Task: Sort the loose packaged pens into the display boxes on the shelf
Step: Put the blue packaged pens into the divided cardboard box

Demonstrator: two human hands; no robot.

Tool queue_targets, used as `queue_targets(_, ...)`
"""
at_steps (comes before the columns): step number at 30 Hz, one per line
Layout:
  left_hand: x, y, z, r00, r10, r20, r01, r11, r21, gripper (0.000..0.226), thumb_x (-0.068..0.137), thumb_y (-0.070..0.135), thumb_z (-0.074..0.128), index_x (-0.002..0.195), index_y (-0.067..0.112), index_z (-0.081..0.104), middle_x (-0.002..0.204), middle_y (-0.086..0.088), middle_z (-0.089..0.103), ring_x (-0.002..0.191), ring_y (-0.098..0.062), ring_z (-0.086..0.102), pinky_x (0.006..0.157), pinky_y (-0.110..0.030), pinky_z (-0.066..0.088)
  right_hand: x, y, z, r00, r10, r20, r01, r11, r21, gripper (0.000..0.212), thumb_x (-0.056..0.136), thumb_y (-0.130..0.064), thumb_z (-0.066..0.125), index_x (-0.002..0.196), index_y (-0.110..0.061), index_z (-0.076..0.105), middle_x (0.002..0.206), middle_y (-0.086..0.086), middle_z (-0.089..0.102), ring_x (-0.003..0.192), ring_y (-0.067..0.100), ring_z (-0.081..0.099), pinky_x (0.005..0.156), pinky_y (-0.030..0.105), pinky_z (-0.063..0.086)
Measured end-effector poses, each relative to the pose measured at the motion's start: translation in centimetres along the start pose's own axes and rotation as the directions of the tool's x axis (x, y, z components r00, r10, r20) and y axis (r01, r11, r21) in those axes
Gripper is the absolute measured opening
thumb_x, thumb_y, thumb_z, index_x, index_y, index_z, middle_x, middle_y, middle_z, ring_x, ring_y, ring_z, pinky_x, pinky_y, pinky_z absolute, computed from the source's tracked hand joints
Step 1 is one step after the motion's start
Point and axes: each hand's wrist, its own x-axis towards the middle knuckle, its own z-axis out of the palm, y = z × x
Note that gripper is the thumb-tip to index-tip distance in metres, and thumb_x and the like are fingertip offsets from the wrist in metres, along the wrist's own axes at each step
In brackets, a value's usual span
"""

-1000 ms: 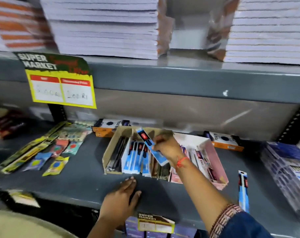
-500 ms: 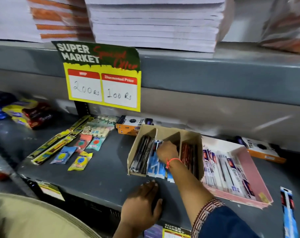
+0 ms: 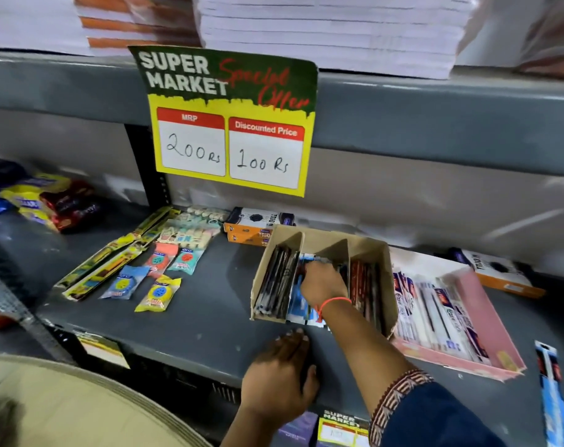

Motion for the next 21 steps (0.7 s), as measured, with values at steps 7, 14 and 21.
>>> queue_targets(7,-0.1,0.3,-0.4,0.998,-0.039,0.041,0.038,0.999,0.016,0.047,0.076,0.038,0.042,0.096,0.01,0.075,0.101,-0.003,0.072,0.088,-0.018,0.068,0.076,-0.026,0.051,-3.2,3.3,-4.1,0.959,0.039,-0.28,-0.001,0.991,0.135,0.033,0.089,-0.011,0.04,0.101,-0.003,0.07,0.106,0.024,0.07,0.098,0.04,0.066,0.083,0.039,0.053)
queue_targets(14,-1.0,3.7,1.1,0.999,0.012,0.036,-0.016,0.993,0.116,0.073,0.1,0.042,0.008,0.108,0.003,0.07,0.111,-0.014,0.067,0.101,-0.031,0.063,0.103,-0.032,0.016,-5.8,12.4,-6.7,0.823,0.215,-0.525,-0.066,0.955,0.288,0.027,0.088,-0.01,0.043,0.096,-0.006,0.069,0.104,0.022,0.07,0.093,0.038,0.065,0.071,0.033,0.047)
queue_targets(21,-0.6,8.8,3.4,0.974,0.137,0.178,-0.158,0.981,0.109,0.071,0.099,0.05,0.01,0.115,0.009,0.067,0.119,-0.011,0.064,0.113,-0.031,0.055,0.105,-0.037,0.011,-9.5,21.5,-7.3,0.602,0.589,-0.54,-0.37,0.804,0.465,0.032,0.086,-0.003,0.045,0.114,0.001,0.059,0.121,0.03,0.055,0.112,0.044,0.051,0.094,0.044,0.041)
